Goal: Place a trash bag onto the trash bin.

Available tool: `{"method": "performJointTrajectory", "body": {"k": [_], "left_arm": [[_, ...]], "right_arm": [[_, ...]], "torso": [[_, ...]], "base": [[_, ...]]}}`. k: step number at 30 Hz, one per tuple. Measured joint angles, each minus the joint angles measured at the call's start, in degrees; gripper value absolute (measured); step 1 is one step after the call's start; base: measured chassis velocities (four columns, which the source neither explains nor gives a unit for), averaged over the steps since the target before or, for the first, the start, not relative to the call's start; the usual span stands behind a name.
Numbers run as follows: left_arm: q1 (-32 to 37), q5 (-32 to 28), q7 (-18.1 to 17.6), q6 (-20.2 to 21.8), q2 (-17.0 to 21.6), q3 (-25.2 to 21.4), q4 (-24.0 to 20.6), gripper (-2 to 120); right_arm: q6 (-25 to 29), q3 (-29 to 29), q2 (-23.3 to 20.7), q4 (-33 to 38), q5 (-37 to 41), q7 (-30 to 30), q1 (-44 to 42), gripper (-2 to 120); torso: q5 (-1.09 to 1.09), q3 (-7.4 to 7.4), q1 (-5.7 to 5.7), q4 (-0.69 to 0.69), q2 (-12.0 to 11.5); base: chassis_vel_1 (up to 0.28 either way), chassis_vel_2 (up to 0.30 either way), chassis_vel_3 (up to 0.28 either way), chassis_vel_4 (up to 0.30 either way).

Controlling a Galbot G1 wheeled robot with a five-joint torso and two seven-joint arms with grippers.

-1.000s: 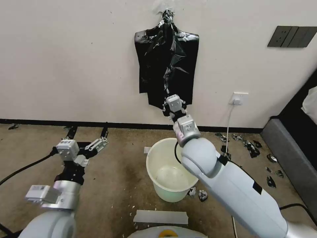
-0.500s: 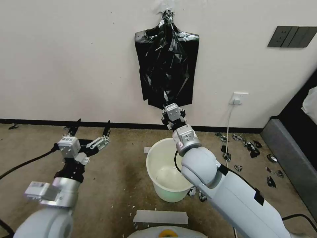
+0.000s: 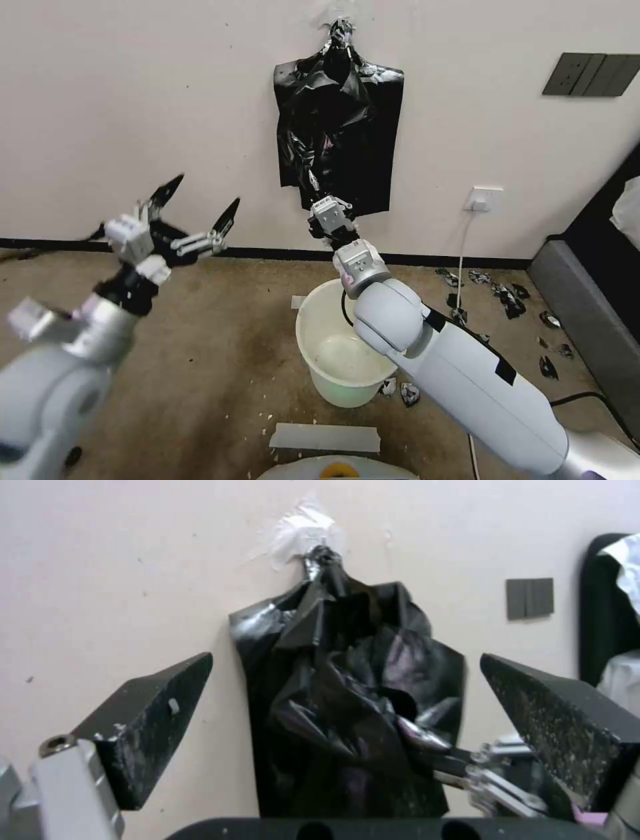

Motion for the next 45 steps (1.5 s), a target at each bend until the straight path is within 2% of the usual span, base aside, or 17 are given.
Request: {"method": "performJointTrajectory", "body": {"k": [2, 7, 8, 9, 12, 13, 16, 17, 20, 21, 24, 25, 29, 31, 33, 36, 45], "left_arm": [[-5.25, -2.31, -1.48, -0.14, 2.73, 3.29, 3.32, 100], [-17.4, -7.24, -5.31, -0.27, 5.1, 11.76, 8.94, 100], [-20.33, -7.97, -5.69, -0.3, 5.55, 14.14, 10.4, 100], [-20.33, -7.97, -5.69, -0.3, 5.55, 14.14, 10.4, 100], [-28.73, -10.71, -6.23, -0.59, 7.31, 21.96, 13.77, 100], [-28.73, -10.71, -6.23, -0.59, 7.31, 21.96, 13.77, 100], [-39.11, -12.59, -6.55, -0.72, 9.46, 32.16, 16.33, 100], [-39.11, -12.59, -6.55, -0.72, 9.46, 32.16, 16.33, 100], [-47.08, -13.09, -7.06, -0.67, 10.3, 40.18, 18.26, 100], [-47.08, -13.09, -7.06, -0.67, 10.3, 40.18, 18.26, 100], [-54.04, -13.38, -7.59, -0.21, 10.05, 47.49, 20.31, 100], [-54.04, -13.38, -7.59, -0.21, 10.05, 47.49, 20.31, 100], [-62.02, -13.4, -8.03, 0.48, 9.83, 55.27, 23.49, 100], [-63.7, -13.52, -8.62, 0.84, 9.76, 56.62, 24.04, 100], [-67.13, -15.49, -11.31, 3.13, 8.93, 59.04, 24.82, 100], [-68.39, -16.26, -12.44, 5.71, 8.29, 59.79, 25.51, 100], [-70.71, -16.0, -9.02, 12.55, 9.35, 60.65, 26.46, 100]], "right_arm": [[-0.05, -0.04, -0.02, -0.15, 0.04, -0.05, 0.2, 0], [-0.21, -0.04, -0.17, -0.23, 0.09, -0.07, 0.55, 0], [-0.26, -0.04, -0.28, -0.23, 0.14, -0.07, 0.68, 0], [-0.26, -0.04, -0.28, -0.23, 0.14, -0.07, 0.68, 0], [-0.4, -0.02, -0.54, -0.25, 0.26, -0.09, 1.24, 0], [-0.4, -0.02, -0.54, -0.25, 0.26, -0.09, 1.24, 0], [-0.54, -0.16, -0.55, -0.3, 0.31, -0.09, 1.72, 0], [-0.54, -0.16, -0.55, -0.3, 0.31, -0.09, 1.72, 0], [-0.57, -0.12, -0.5, -0.4, 0.32, -0.09, 1.7, 0], [-0.57, -0.12, -0.5, -0.4, 0.32, -0.09, 1.7, 0], [-0.58, 0.08, -0.78, -0.42, 0.39, -0.06, 1.47, 0], [-0.58, 0.08, -0.78, -0.42, 0.39, -0.06, 1.47, 0], [-0.59, 0.51, -1.13, -0.42, 0.59, -0.03, 1.37, 0], [-0.58, 0.62, -1.17, -0.42, 0.63, -0.02, 1.37, 0], [-0.54, 1.2, -1.18, -0.44, 0.7, -0.01, 1.14, 0], [-0.5, 1.4, -1.28, -0.43, 0.73, 0.0, 1.04, 0], [-0.48, 1.82, -2.03, -0.08, 1.68, 0.19, 1.55, 0]], "torso": [[-0.01, 0.0, 0.0, 0.01, 0.0], [0.0, 0.0, 0.0, -0.01, 0.0], [0.0, 0.01, 0.0, -0.01, 0.0], [0.0, 0.01, 0.0, -0.01, 0.0], [0.0, 0.01, 0.0, 0.0, 0.0], [0.0, 0.01, 0.0, 0.0, 0.0], [0.0, 0.0, 0.0, -0.01, 0.0], [0.0, 0.0, 0.0, -0.01, 0.0], [0.02, 0.0, 0.0, -0.01, 0.0], [0.02, 0.0, 0.0, -0.01, 0.0], [0.01, 0.0, 0.0, -0.01, 0.0], [0.01, 0.0, 0.0, -0.01, 0.0], [0.01, 0.0, 0.0, -0.01, 0.0], [0.01, 0.0, 0.0, -0.01, 0.0], [0.02, 0.0, 0.0, -0.01, 0.0], [0.02, 0.0, 0.0, -0.02, 0.0], [0.0, -0.01, 0.0, 0.0, 0.0]], "base": [[0.0, 0.0, 0.0, 0.0], [0.0, 0.0, 0.0, 0.0], [0.0, 0.0, 0.0, 0.0], [0.0, 0.0, 0.0, 0.0], [0.0, 0.0, 0.0, 0.0], [0.0, 0.0, 0.0, 0.0], [0.0, 0.0, 0.0, 0.0], [0.0, 0.0, 0.0, 0.0], [0.0, 0.0, 0.0, 0.0], [0.0, 0.0, 0.0, 0.0], [0.0, 0.0, 0.0, 0.0], [0.0, 0.0, 0.0, 0.0], [0.0, 0.0, 0.0, 0.0], [0.0, 0.0, 0.0, 0.0], [0.0, 0.0, 0.0, 0.0], [0.0, 0.0, 0.0, 0.0], [0.0, 0.0, 0.0, 0.0]]}}
